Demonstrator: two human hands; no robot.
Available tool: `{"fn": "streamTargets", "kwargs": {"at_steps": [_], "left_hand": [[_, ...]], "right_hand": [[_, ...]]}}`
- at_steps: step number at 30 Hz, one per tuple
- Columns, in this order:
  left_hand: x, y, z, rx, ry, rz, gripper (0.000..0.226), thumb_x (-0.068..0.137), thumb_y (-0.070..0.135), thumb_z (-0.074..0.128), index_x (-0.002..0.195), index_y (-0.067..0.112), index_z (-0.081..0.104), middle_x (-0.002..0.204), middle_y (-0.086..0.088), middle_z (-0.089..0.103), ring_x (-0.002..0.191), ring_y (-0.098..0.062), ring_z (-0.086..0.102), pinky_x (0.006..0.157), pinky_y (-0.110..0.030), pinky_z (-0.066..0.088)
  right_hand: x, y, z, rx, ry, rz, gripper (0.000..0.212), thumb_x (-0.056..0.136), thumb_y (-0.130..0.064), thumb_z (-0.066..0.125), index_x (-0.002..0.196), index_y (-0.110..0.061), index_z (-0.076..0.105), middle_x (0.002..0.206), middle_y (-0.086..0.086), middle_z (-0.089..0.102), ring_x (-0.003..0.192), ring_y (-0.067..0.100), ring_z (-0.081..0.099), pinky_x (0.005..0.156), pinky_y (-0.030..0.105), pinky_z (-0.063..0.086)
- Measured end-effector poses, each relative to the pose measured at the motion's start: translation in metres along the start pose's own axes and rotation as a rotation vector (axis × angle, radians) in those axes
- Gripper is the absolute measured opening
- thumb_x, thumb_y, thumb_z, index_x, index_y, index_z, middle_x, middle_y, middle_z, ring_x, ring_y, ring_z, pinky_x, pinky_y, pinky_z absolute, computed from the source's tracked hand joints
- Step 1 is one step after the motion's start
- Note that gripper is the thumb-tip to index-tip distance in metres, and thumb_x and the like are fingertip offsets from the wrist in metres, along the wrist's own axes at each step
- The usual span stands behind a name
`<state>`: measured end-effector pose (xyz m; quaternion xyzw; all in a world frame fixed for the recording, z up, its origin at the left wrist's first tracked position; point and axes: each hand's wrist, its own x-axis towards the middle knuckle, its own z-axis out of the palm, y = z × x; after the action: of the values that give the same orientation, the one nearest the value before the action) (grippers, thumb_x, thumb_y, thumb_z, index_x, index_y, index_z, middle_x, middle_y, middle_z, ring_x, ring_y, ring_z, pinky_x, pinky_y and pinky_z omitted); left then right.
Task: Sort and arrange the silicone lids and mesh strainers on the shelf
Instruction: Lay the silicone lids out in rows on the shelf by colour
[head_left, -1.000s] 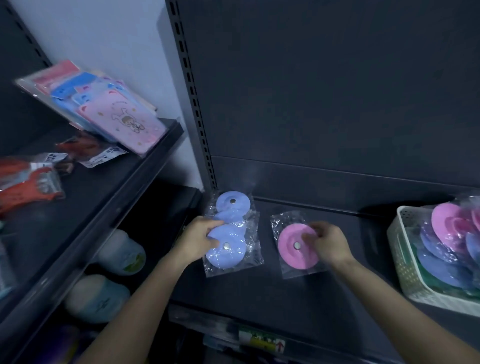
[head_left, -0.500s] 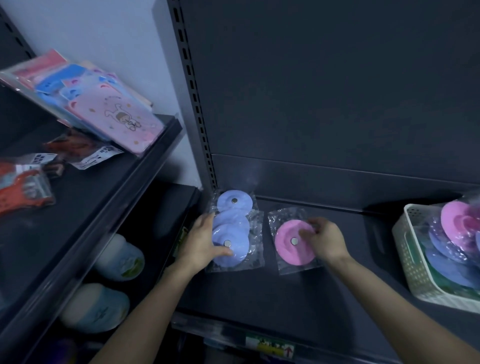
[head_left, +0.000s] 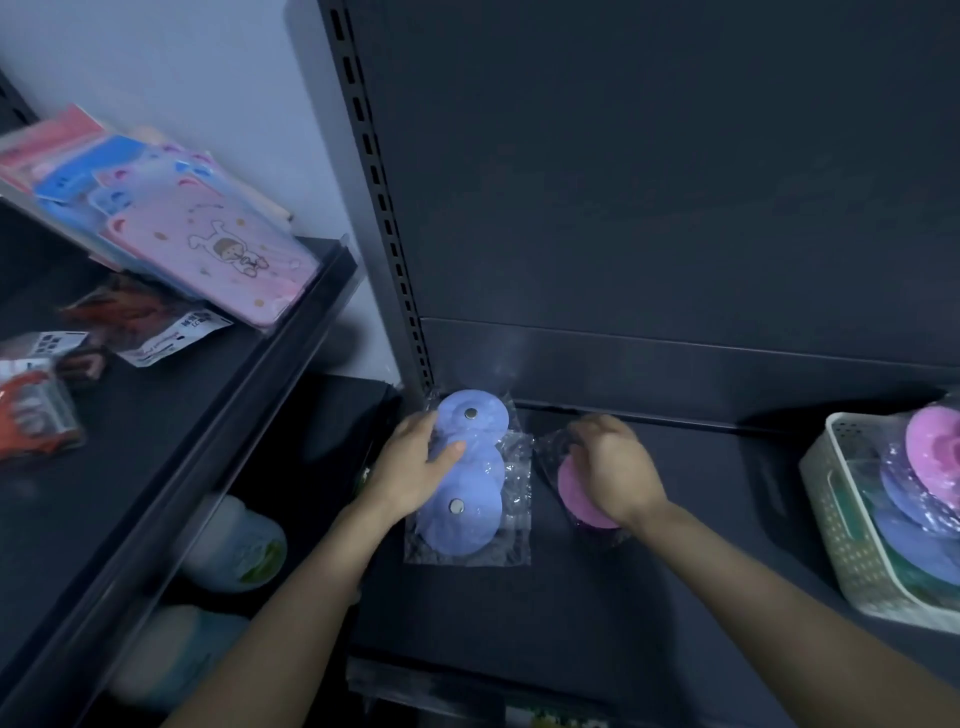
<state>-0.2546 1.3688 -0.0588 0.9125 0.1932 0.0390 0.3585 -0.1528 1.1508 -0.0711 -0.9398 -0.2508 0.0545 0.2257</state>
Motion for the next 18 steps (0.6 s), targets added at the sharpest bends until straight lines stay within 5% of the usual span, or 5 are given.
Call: {"fn": "streamTargets", "kwargs": {"at_steps": [2,7,12,18], "left_hand": [[0.007,0.000,0.001,0.060,-0.082,-0.021,0.065,0.090,0.038,0.059,0.144,0.011,0.035,0.150,-0.008,0.032,0.136,-0.020,0.035,0.106,-0.022,0.028],[0.003,0.003,0.011,0.319,-0.264,0.194,0.092,0.082,0.061,0.057,0.152,0.023,0.011,0.160,0.003,-0.006,0.147,-0.013,-0.008,0.120,-0.030,0.004],[0.001,-0.008,0.019,0.511,-0.322,0.240,0.097,0.081,0.071,0.048,0.152,0.025,0.001,0.157,0.003,-0.021,0.145,-0.017,-0.017,0.120,-0.035,-0.002],[0.004,-0.011,0.018,0.535,-0.327,0.249,0.098,0.081,0.072,0.046,0.152,0.026,-0.004,0.158,0.002,-0.019,0.145,-0.014,-0.017,0.116,-0.029,-0.007]], "right_hand": [[0.010,-0.012,0.006,-0.041,-0.096,-0.135,0.027,0.084,0.000,0.043,0.102,-0.005,0.063,0.116,0.011,0.061,0.116,0.030,0.050,0.096,0.032,0.041],[0.042,-0.038,0.016,-0.135,-0.320,-0.252,0.065,0.085,0.003,0.039,0.145,-0.019,0.032,0.153,-0.003,0.031,0.145,0.022,0.019,0.115,0.038,0.025],[0.046,-0.043,0.014,-0.269,-0.419,-0.239,0.044,0.089,-0.006,0.040,0.130,-0.022,0.042,0.143,-0.007,0.042,0.144,0.019,0.019,0.114,0.043,0.019],[0.033,-0.043,0.012,-0.311,-0.398,-0.222,0.048,0.086,0.000,0.037,0.131,-0.015,0.043,0.143,0.002,0.044,0.146,0.019,0.017,0.116,0.043,0.012]]}}
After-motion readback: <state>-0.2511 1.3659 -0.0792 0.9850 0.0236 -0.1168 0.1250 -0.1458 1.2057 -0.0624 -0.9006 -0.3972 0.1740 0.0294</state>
